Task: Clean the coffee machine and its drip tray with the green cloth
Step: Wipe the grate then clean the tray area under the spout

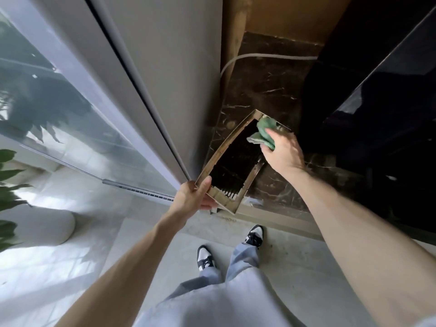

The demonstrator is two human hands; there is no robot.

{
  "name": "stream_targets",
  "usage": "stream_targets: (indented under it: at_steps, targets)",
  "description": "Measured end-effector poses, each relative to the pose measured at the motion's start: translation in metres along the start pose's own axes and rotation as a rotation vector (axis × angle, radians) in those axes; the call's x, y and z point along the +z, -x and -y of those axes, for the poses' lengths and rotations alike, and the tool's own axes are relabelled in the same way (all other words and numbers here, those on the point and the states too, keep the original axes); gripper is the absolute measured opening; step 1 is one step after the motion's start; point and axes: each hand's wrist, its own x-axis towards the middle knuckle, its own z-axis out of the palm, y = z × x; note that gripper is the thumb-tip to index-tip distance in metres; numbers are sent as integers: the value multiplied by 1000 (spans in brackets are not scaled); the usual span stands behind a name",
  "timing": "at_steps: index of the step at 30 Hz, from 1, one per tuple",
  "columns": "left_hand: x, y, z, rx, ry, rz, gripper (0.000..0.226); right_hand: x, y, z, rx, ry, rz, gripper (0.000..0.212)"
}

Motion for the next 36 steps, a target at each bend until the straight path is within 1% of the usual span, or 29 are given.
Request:
stream_targets:
  at_steps: [3,6,7,10,12,14,17,19,20,22,24,26,28,30,32,34,35,36]
  targets:
    - [1,3,7,-47,100,57,50,5,15,1,-52,-29,30,52]
    - [0,3,11,-34,153,54,48,2,38,5,-91,-19,-4,48]
    - [0,3,12,-28,170,44,48,1,46,8,-93,-23,9,47]
    - [3,4,15,-16,188,23,50,-6,70,16,-152,-28,123,44]
    - [2,3,17,-18,200,17,50,-13,78,21,-218,-48,229,41]
    - [2,5,16,-20,226,24,51,-25,86,24,-308,2,296,39]
    - [1,8,15,-20,275,35,51,-36,97,26,-542,138,276,38]
    - [2,10,14,-23,292,26,50,-31,110,26,-679,212,374,39]
    - [3,10,13,-27,299,21,51,-27,116,27,-703,242,439,40]
    - [5,9,11,-38,313,10,50,-17,128,29,-696,275,495,40]
    - [8,9,9,-49,311,-8,44,-11,132,33,-704,311,477,33]
    - [12,9,9,-62,291,-42,39,-7,133,37,-762,383,483,28]
    - [17,9,9,-71,295,-69,35,-7,132,40,-803,416,483,27]
    - [19,9,7,-68,313,-73,35,-12,127,38,-795,407,435,26]
    - [19,9,3,-58,337,-65,36,-21,124,33,-750,406,393,25]
    - [16,9,-2,-55,373,-48,38,-27,127,24,-707,460,436,26]
    - [15,9,-3,-61,386,-43,38,-28,130,18,-650,485,475,27]
    - [14,10,-5,-68,385,-38,39,-29,134,12,-552,463,492,28]
